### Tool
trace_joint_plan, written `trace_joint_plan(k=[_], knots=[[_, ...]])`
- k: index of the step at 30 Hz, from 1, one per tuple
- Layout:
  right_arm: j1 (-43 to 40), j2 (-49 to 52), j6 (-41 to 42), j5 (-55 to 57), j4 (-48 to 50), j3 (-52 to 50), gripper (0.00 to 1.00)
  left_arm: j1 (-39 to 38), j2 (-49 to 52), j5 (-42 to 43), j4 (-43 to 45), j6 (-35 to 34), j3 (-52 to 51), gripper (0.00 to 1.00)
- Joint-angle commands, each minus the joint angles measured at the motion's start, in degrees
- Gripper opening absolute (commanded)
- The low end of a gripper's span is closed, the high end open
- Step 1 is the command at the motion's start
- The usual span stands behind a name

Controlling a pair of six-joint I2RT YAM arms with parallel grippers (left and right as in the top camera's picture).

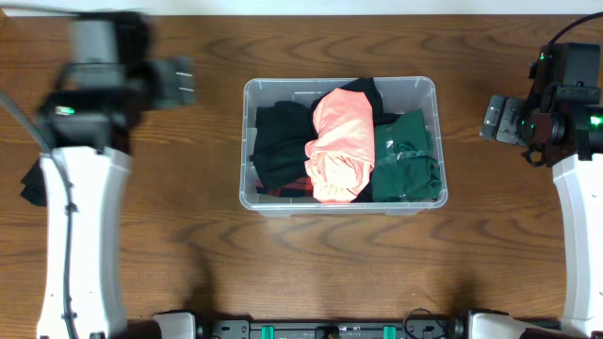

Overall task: Pack container
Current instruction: 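Grasp the black taped bundle with the left gripper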

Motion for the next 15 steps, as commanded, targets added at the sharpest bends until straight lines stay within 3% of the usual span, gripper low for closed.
trace_joint_plan(k=[1, 10, 15], knots=[[-0.66, -0.52, -0.24, 0.2, 0.07, 0.24, 0.99, 10.84, 6.05, 0.61, -0.59, -7.93, -2.84, 0.98], [-0.66, -0.52, -0.26, 0.2, -0.09, 0.24, 0.99, 33.14, 20.96, 1.4, -1.64, -17.42, -3.13, 0.98], [-0.66, -0.52, -0.46, 0.22, 0.17, 0.24, 0.99, 40.33, 26.36, 6.71, -0.68, -17.77, -3.17, 0.98]])
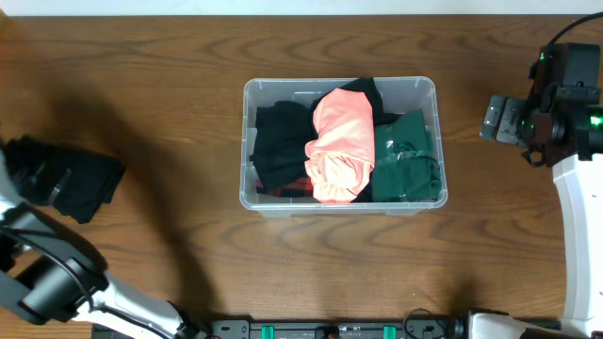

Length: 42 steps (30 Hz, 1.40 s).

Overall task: Pack container
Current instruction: 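Grasp the black taped bundle with the left gripper, then place the black bundle into the bin's left side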

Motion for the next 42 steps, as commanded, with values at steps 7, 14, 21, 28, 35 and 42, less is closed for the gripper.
trace_joint_plan(k=[7, 14, 21, 28, 35, 42], knots=[[-0.66, -0.52, -0.44, 0.2, 0.31, 0.24, 0.99, 5.01, 10.93, 18.75, 2.62, 4.55, -0.22, 0.98], [-0.66, -0.52, -0.42, 0.2, -0.04, 0.24, 0.99, 3.91, 16.35, 24.96, 3.82, 9.2, -0.22, 0.95], [-0.66, -0.52, -0.44, 0.22, -0.09, 0.24, 0.99, 3.69, 13.92, 32.59, 2.05, 5.88, -0.17, 0.06], [-0.66, -0.52, -0.44, 0.22, -0.04, 0.24, 0.99, -2.49, 0.2, 41.09, 1.64, 6.21, -0.17, 0.06], [-0.66, -0.52, -0.44, 0.22, -0.11, 0.24, 0.99, -22.86, -15.56, 41.62, 2.05, 12.74, -0.15, 0.06], [-0.66, -0.52, -0.44, 0.2, -0.31, 0.24, 0.99, -47.69, -18.18, 40.81, 1.16, 22.53, -0.17, 0.06]])
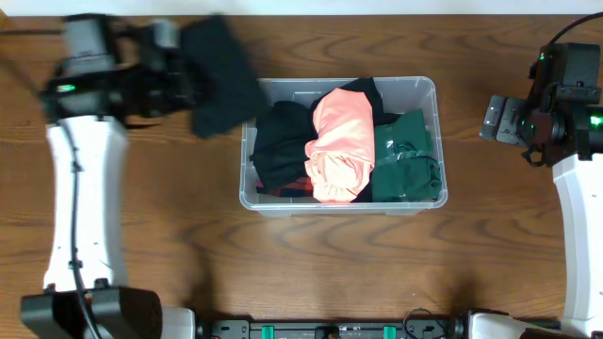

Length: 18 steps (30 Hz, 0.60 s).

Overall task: Pack container
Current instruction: 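Place the black bundle into the bin's left side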

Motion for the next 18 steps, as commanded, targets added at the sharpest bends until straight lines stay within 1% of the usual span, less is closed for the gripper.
trace_joint_plan(k=[1, 4, 6, 10, 14, 15, 16, 17, 18], knots=[[-0.66, -0.52, -0.44, 0.2, -0.26, 0.24, 0.99, -7.82, 1.77, -0.81, -1.29, 7.58, 0.17, 0.06], [-0.66, -0.52, -0.44, 0.22, -0.42, 0.24, 0.99, -12.81, 4.07, -2.58, -3.41, 9.2, 0.17, 0.06], [-0.66, -0.52, -0.44, 0.22, -0.44, 0.24, 0.99, -14.25, 5.66, -2.58, -5.66, 10.93, 0.17, 0.06], [-0.66, -0.52, -0.42, 0.22, -0.42, 0.24, 0.99, -15.1, 9.97, -1.99, -13.14, 17.68, 0.17, 0.06], [-0.66, -0.52, -0.42, 0.2, -0.44, 0.24, 0.99, -15.08, 14.88, -2.12, -14.05, 18.47, 0.15, 0.06], [-0.66, -0.52, -0.42, 0.2, -0.46, 0.24, 0.99, -15.08, 15.91, -2.25, -13.6, 18.47, 0.15, 0.09], [-0.66, -0.52, -0.42, 0.2, -0.52, 0.24, 0.99, -15.08, 16.57, -2.4, -13.09, 18.45, 0.15, 0.27], [-0.66, -0.52, -0.44, 0.2, -0.68, 0.24, 0.99, -15.04, 16.98, -2.56, -12.7, 18.43, 0.15, 0.71], [-0.66, -0.52, -0.44, 0.22, -0.83, 0.24, 0.99, -14.93, 17.0, -2.84, -12.52, 18.43, 0.17, 0.9]])
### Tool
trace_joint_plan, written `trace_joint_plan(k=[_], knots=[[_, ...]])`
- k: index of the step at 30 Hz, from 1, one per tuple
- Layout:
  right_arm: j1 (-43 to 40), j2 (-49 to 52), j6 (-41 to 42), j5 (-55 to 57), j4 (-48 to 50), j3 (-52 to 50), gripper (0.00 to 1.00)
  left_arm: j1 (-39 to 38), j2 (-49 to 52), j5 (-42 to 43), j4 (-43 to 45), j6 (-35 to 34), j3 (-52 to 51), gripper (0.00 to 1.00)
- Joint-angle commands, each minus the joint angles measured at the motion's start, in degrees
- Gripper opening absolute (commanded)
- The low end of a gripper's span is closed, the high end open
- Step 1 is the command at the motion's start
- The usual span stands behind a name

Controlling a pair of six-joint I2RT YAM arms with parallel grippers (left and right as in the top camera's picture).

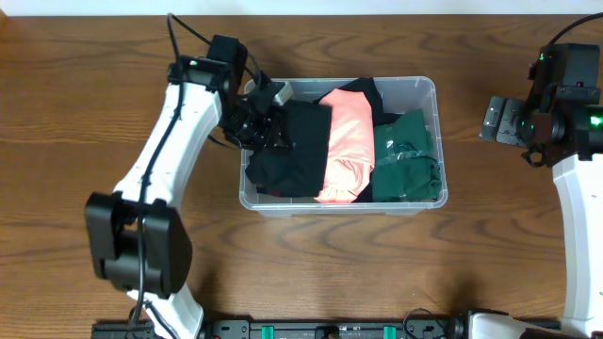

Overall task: Pack container
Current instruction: 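Place the black bundle into the bin's left side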

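Observation:
A clear plastic container (436, 141) stands mid-table. Inside lie a coral garment (347, 141) in the middle, a dark green one (405, 160) on the right and black cloth (366, 91) at the back. My left gripper (271, 115) reaches over the container's left wall, shut on a black garment (297, 151) that drapes down into the left part. A bit of red-and-black cloth (279, 192) peeks out below it. My right gripper (497, 121) hovers to the right of the container, apart from it; whether it is open does not show.
The brown wooden table (311, 264) runs all around the container. The left arm (165, 160) slants across the table's left half, and the right arm (575, 217) stands along the right edge.
My left gripper has moved right with the black garment, from beside the container's back-left corner to over its left part. The garment now hangs inside. The right arm stayed put.
First my left gripper was empty, left of the container, with a black garment at the table's far left edge. Then the arm was down at that garment. Then it held the garment up beside the container, and now it holds it in the left part.

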Motion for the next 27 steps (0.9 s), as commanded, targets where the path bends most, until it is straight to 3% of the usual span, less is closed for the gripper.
trace_joint_plan(k=[1, 5, 10, 14, 16, 19, 20, 27], knots=[[-0.66, -0.52, -0.44, 0.2, -0.46, 0.24, 0.99, 0.48, 0.2, -1.01, -0.07, 1.73, 0.55, 0.98], [-0.66, -0.52, -0.42, 0.2, -0.61, 0.24, 0.99, 1.73, -1.95, -7.82, -4.24, -1.42, 5.31, 0.98], [-0.66, -0.52, -0.42, 0.2, -0.61, 0.24, 0.99, 1.97, -8.17, -24.3, -4.66, -8.0, 11.69, 0.98], [-0.66, -0.52, -0.39, 0.2, -0.55, 0.24, 0.99, -0.07, -12.35, -24.94, 1.11, -8.15, 12.22, 0.96], [-0.66, -0.52, -0.39, 0.17, -0.55, 0.24, 0.99, -1.77, -12.41, -24.96, 2.89, -8.15, 12.2, 0.69], [-0.66, -0.52, -0.42, 0.17, -0.55, 0.24, 0.99, -4.46, -10.43, -25.57, 3.61, -9.62, 11.13, 0.12], [-0.66, -0.52, -0.39, 0.2, -0.57, 0.24, 0.99, -5.22, -9.51, -25.55, 3.19, -11.02, 10.6, 0.06], [-0.66, -0.52, -0.42, 0.2, -0.48, 0.24, 0.99, -9.86, -3.04, -23.04, 3.21, -23.56, -0.72, 0.06]])
